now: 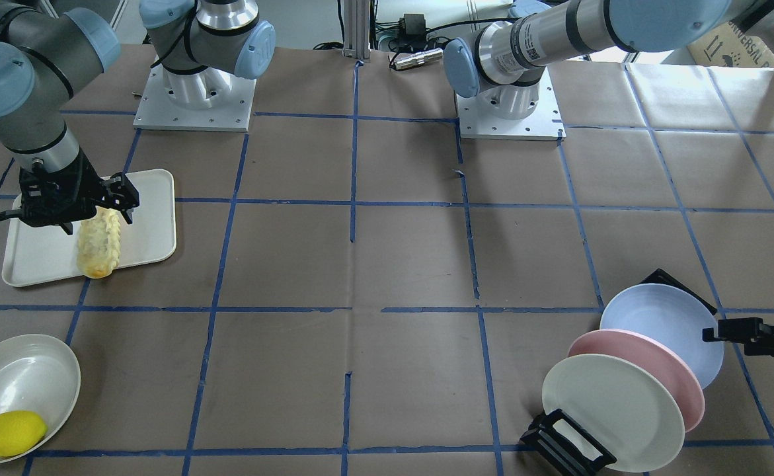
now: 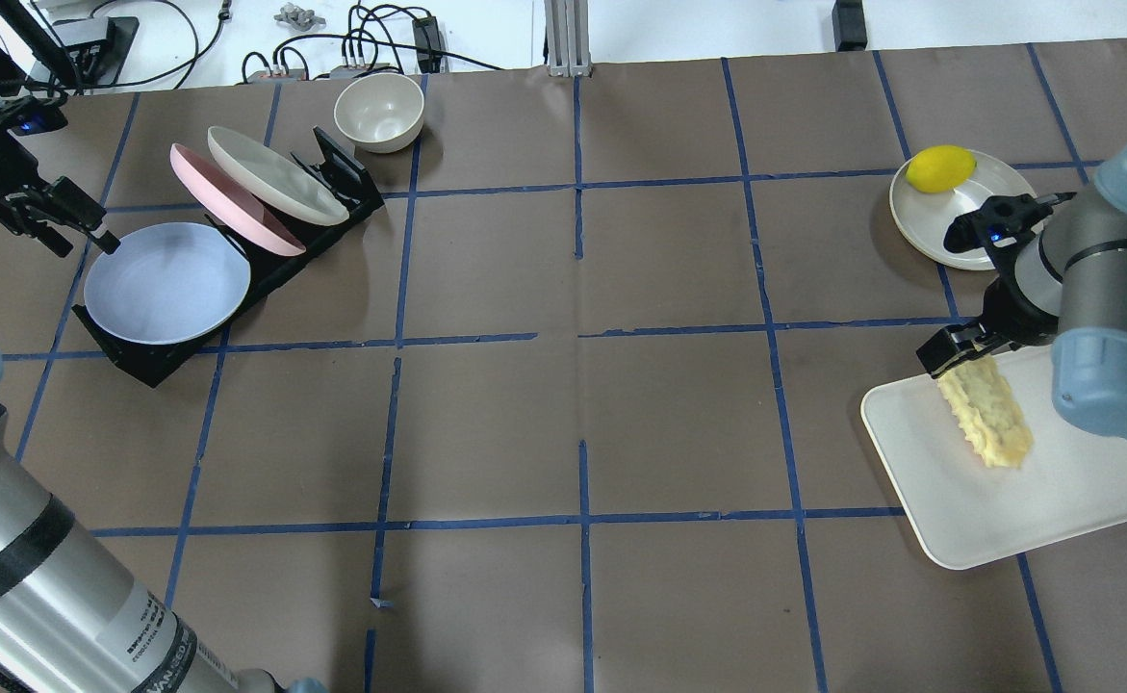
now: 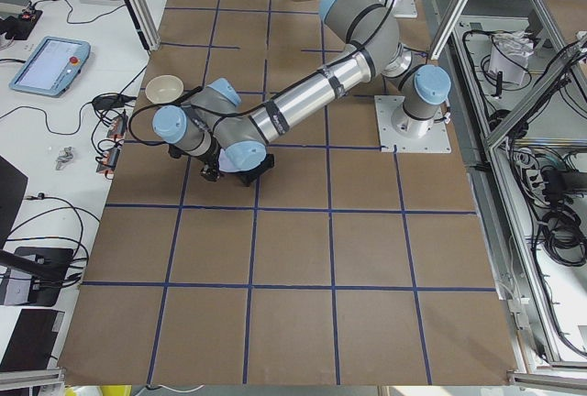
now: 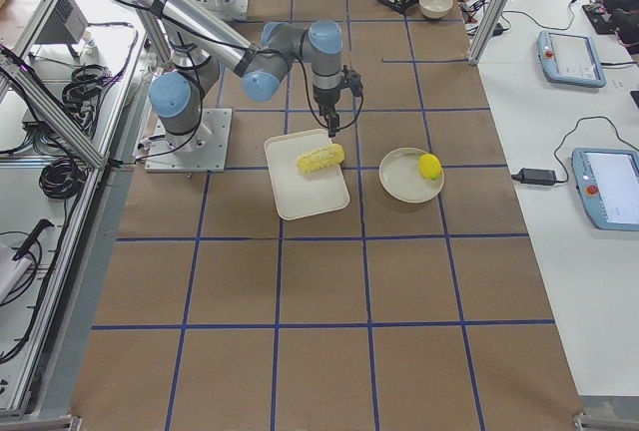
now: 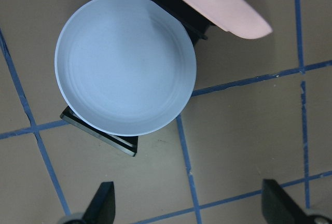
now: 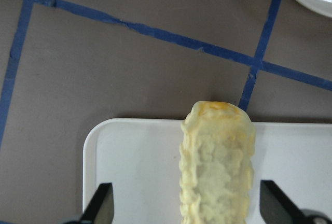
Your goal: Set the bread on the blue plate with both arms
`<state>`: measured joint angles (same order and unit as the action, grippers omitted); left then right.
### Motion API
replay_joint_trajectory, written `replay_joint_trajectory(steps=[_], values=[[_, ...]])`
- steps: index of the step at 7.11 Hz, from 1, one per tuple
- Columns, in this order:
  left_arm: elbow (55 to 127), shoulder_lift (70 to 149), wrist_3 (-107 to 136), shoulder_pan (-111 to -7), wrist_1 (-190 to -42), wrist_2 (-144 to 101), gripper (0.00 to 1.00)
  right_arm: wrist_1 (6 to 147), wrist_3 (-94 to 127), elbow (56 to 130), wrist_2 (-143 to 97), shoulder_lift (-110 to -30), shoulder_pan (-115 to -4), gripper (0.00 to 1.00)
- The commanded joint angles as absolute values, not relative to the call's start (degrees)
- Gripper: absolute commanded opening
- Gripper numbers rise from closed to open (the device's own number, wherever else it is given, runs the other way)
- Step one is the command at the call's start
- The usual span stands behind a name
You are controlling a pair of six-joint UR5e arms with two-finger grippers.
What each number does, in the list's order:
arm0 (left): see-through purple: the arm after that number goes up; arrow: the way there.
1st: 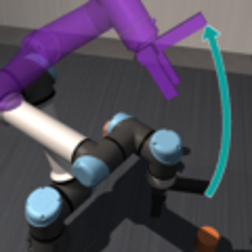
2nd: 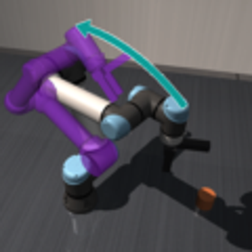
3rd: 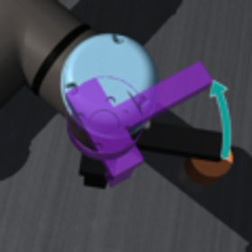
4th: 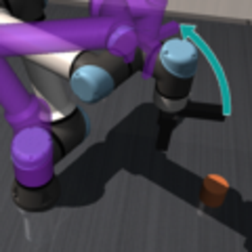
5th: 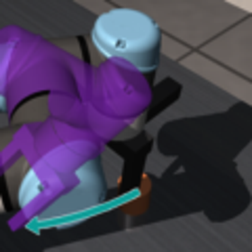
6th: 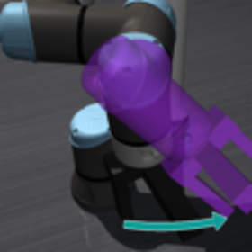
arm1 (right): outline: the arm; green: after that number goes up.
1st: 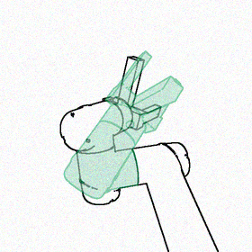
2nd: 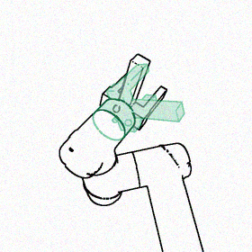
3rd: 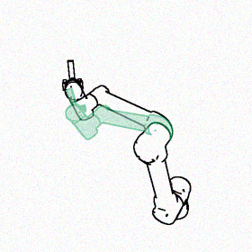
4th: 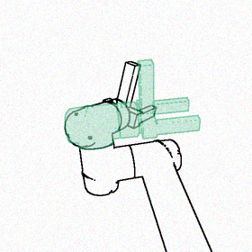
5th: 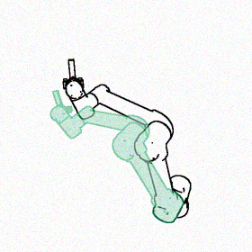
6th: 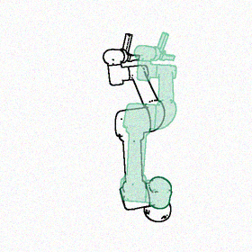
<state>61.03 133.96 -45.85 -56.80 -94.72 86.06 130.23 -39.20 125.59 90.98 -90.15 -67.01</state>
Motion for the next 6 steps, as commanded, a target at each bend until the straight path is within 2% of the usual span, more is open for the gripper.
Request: replay_joint_trajectory(steps=[1,3,4,5,6], values=[[60.9,137.2,-45.9,-56.5,-94.9,86.0,0.88,140.4,-43.5,128.2,89.2,-85.0,-62.6,1.00],[60.1,137.4,-45.2,-56.1,-98.2,84.2,0.33,144.1,-45.8,128.5,87.0,-80.4,-60.6,1.00],[59.8,137.3,-45.1,-56.2,-98.3,84.3,0.21,144.2,-45.8,128.6,86.9,-78.1,-60.6,1.00],[59.2,136.9,-45.1,-56.2,-98.5,84.2,0.17,144.1,-45.7,128.9,86.7,-77.3,-60.6,0.99],[58.6,136.7,-45.0,-56.2,-99.2,84.2,0.15,145.7,-45.7,131.2,87.0,-77.3,-60.6,0.72]])
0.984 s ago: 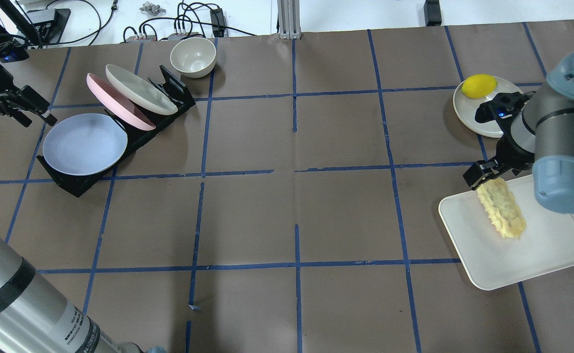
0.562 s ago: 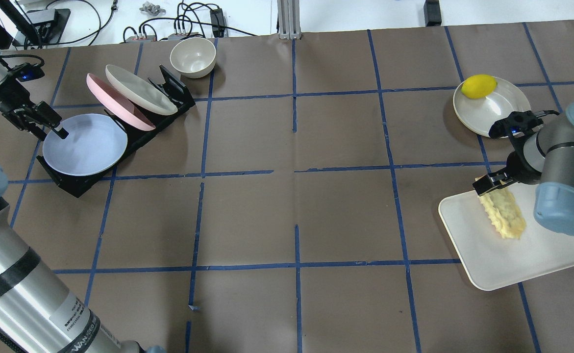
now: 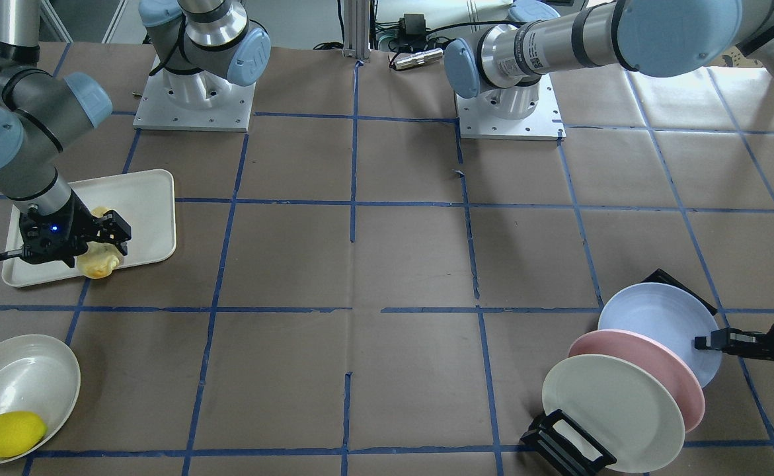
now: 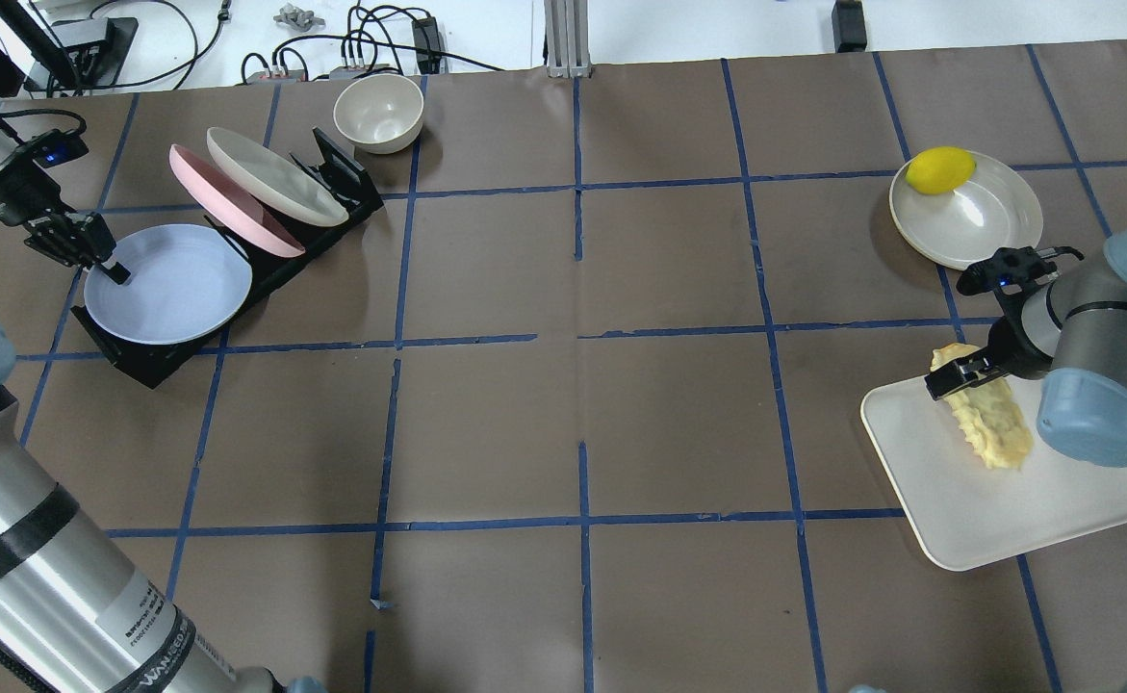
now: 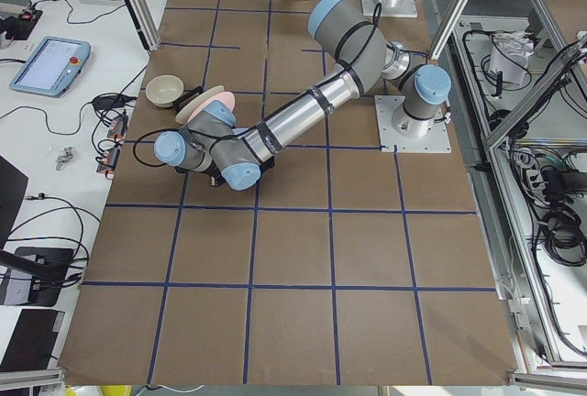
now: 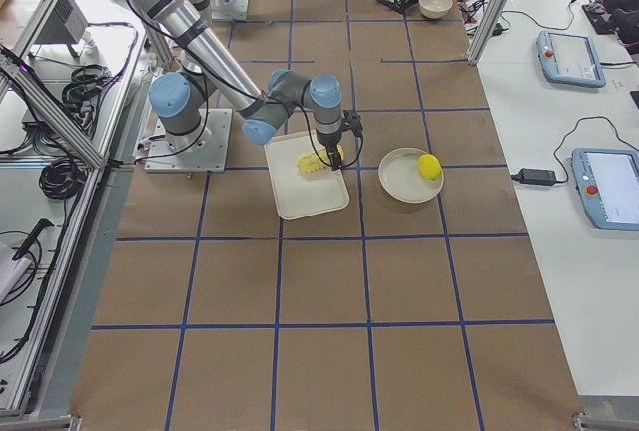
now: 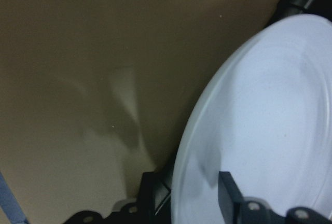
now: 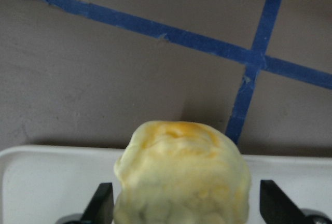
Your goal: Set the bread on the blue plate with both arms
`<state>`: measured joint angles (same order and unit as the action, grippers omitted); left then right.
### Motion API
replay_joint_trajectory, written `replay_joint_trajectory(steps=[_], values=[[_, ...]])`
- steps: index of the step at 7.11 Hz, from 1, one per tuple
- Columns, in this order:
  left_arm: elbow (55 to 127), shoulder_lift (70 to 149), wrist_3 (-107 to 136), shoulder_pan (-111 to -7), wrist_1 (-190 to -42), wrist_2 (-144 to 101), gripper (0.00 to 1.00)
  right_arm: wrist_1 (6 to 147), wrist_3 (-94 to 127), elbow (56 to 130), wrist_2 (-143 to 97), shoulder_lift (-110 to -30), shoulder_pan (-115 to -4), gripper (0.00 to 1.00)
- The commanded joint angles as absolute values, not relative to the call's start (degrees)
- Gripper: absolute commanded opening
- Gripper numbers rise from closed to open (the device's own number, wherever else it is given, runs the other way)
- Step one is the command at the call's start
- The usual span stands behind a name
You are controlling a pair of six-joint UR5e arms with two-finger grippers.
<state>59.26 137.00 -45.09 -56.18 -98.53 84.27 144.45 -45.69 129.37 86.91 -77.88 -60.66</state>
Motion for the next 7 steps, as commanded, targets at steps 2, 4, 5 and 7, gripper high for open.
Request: replay_joint_trajectory(steps=[2,4,5,7], values=[[57.4,136.6,-44.6,-56.2,-100.0,84.6,0.14,145.1,-44.0,131.0,89.4,-79.4,-60.7,0.15],[58.3,134.6,-45.3,-56.2,-101.4,85.1,0.13,137.6,-41.5,129.9,89.5,-85.8,-62.7,0.16],[59.5,132.0,-45.3,-56.4,-102.8,85.2,0.12,131.8,-38.7,128.5,89.6,-88.6,-65.7,0.17],[63.9,124.2,-44.7,-57.2,-107.2,85.3,0.12,117.7,-29.9,121.2,89.6,-92.5,-71.6,0.19]])
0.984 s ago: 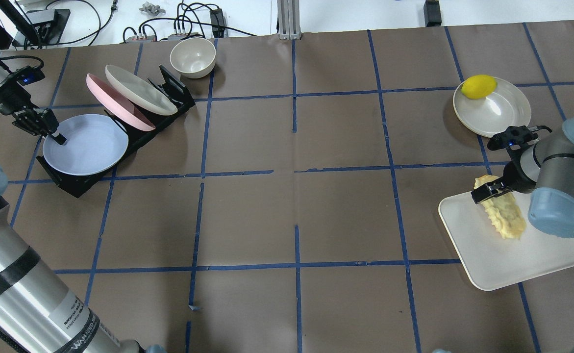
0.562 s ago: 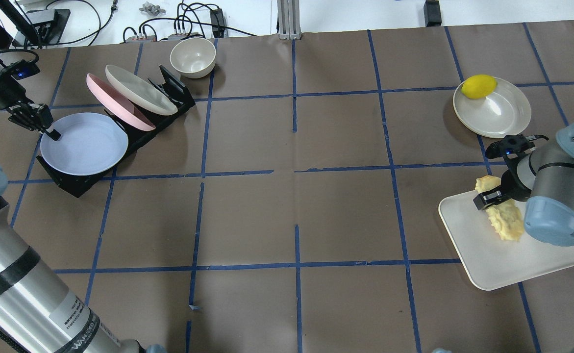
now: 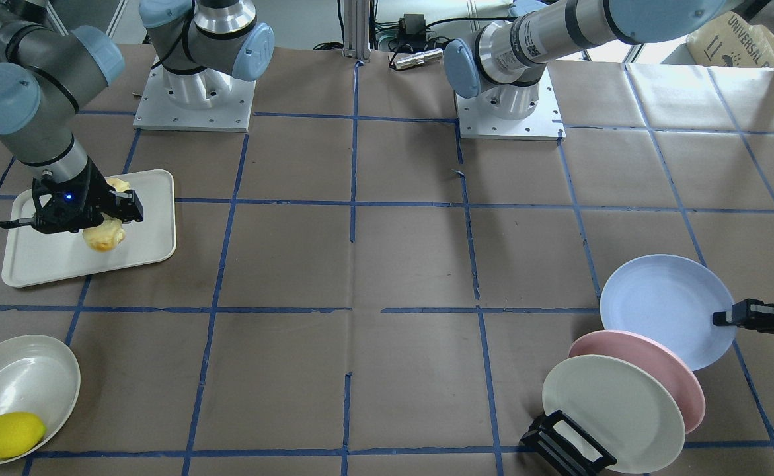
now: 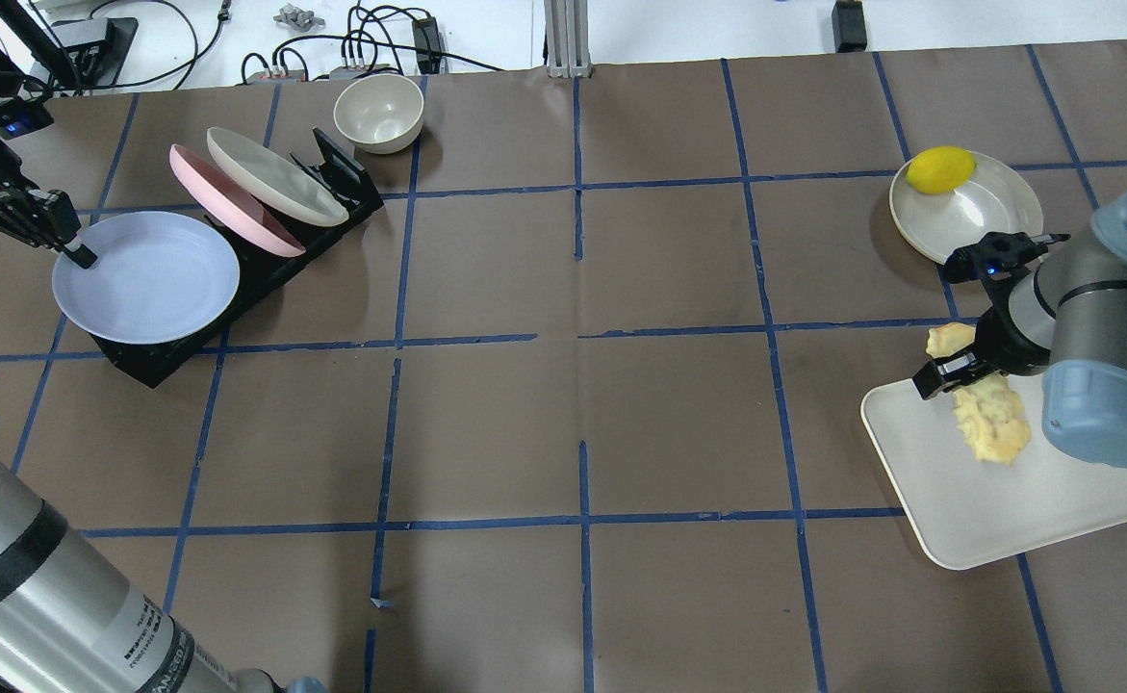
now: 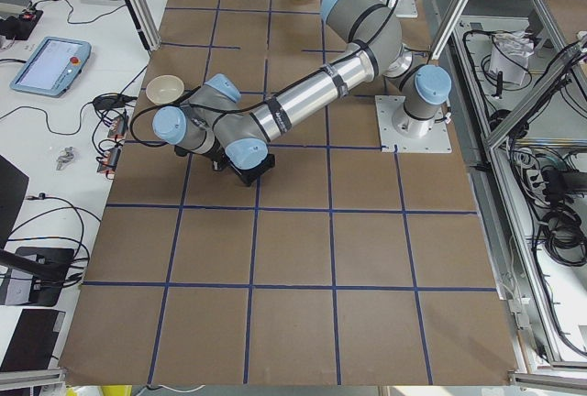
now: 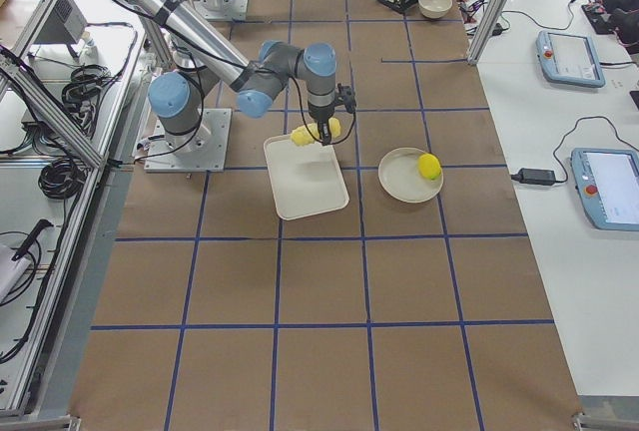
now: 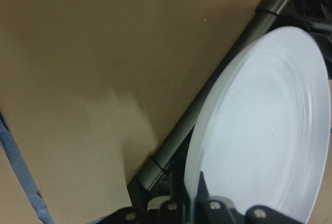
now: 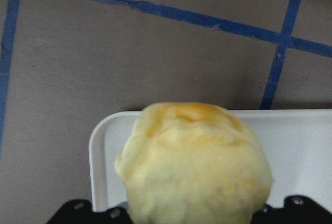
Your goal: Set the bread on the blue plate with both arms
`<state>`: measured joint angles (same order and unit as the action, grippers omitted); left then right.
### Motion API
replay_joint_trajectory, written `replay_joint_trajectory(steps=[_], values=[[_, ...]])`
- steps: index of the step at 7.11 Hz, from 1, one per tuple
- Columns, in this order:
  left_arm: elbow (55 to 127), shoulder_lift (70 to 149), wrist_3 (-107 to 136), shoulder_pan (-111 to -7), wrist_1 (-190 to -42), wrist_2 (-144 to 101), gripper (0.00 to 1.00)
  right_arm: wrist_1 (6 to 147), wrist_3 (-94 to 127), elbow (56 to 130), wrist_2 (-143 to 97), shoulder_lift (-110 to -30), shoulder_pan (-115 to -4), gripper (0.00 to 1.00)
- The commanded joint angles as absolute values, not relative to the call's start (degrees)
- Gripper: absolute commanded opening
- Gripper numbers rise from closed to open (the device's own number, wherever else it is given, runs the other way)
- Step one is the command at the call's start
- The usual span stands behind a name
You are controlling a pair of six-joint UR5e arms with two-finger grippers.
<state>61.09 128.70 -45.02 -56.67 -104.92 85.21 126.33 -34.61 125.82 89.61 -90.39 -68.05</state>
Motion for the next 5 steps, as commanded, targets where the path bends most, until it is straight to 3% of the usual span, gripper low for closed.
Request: replay_joint_trajectory(steps=[1,5], values=[[68.3,119.8,-40.6,-57.7,-107.6,85.2,0.12,111.5,-28.9,116.1,89.7,-92.4,-73.5,0.19],[84.3,106.4,-26.0,-73.3,-102.4,83.5,0.10,107.6,-25.3,113.7,89.6,-91.9,-74.1,0.20]])
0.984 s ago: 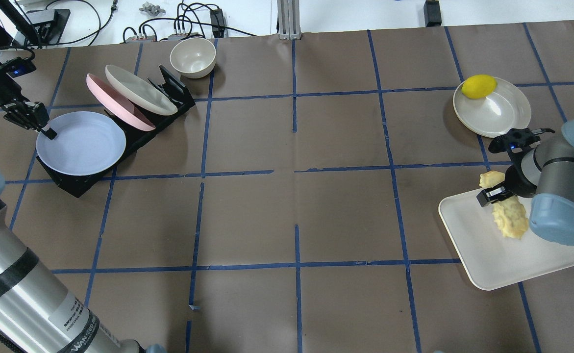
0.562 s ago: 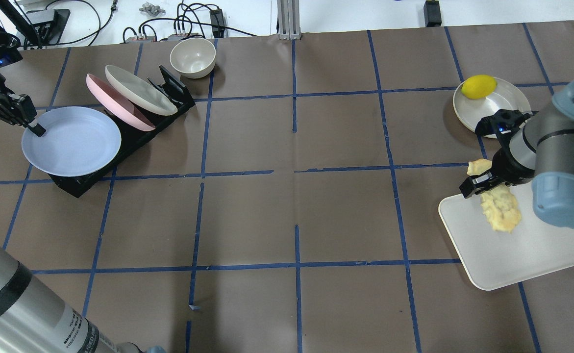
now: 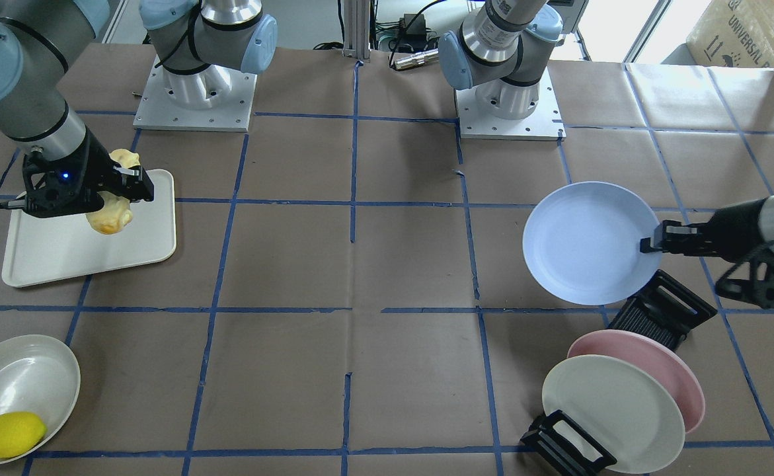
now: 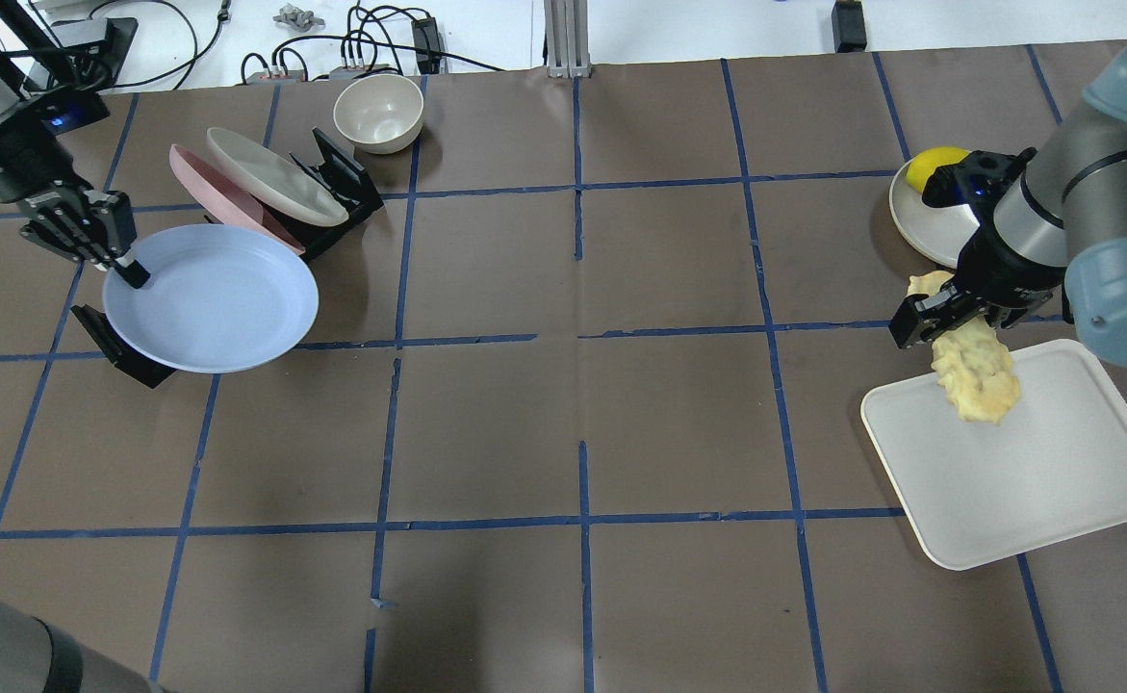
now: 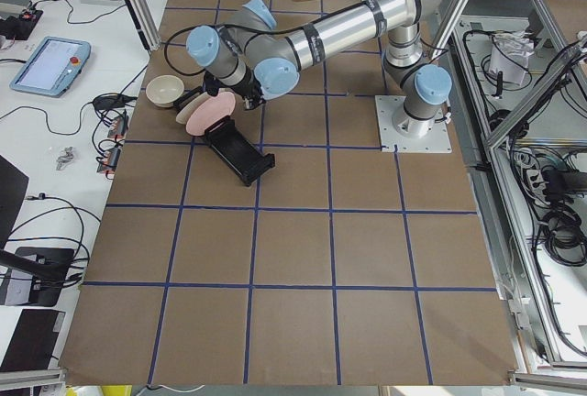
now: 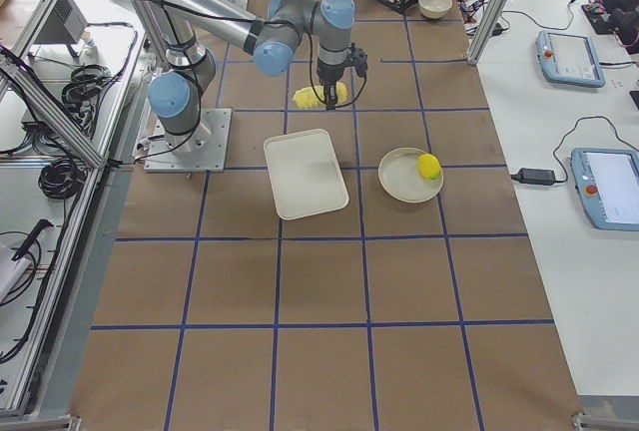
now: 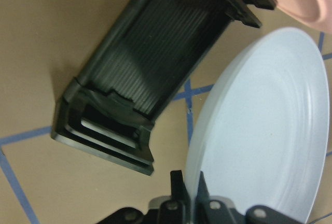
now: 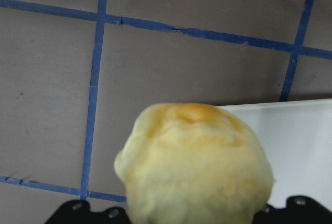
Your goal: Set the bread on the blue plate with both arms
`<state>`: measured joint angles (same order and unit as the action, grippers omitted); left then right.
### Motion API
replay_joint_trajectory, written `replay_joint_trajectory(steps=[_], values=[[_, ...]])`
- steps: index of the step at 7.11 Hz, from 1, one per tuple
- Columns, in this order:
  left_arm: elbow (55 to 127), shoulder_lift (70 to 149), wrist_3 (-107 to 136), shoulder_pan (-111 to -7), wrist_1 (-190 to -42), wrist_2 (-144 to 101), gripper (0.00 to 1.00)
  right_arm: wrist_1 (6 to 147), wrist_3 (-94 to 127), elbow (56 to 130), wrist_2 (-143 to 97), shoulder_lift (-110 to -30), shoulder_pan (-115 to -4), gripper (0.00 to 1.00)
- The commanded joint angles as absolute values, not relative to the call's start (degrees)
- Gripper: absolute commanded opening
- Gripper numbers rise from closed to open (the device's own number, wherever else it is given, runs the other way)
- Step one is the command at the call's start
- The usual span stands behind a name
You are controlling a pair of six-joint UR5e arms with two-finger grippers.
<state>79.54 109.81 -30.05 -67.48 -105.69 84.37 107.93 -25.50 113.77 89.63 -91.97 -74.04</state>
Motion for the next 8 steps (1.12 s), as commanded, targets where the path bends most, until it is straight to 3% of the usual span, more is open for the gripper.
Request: replay_joint_trajectory(steps=[1,4,8], values=[[87.8,105.6,-24.1,-77.0,-99.5,79.0,0.10,107.6,-25.3,113.6,89.6,-91.9,-74.1,0.20],[91.1,108.6,-16.6,-84.7,-86.5,70.4,0.10,109.1,-18.7,112.1,91.3,-90.5,-81.9,0.20],[92.3,116.5,-7.1,-92.0,-71.4,64.7,0.10,110.0,1.8,94.8,91.7,-71.2,-99.9,0.20]])
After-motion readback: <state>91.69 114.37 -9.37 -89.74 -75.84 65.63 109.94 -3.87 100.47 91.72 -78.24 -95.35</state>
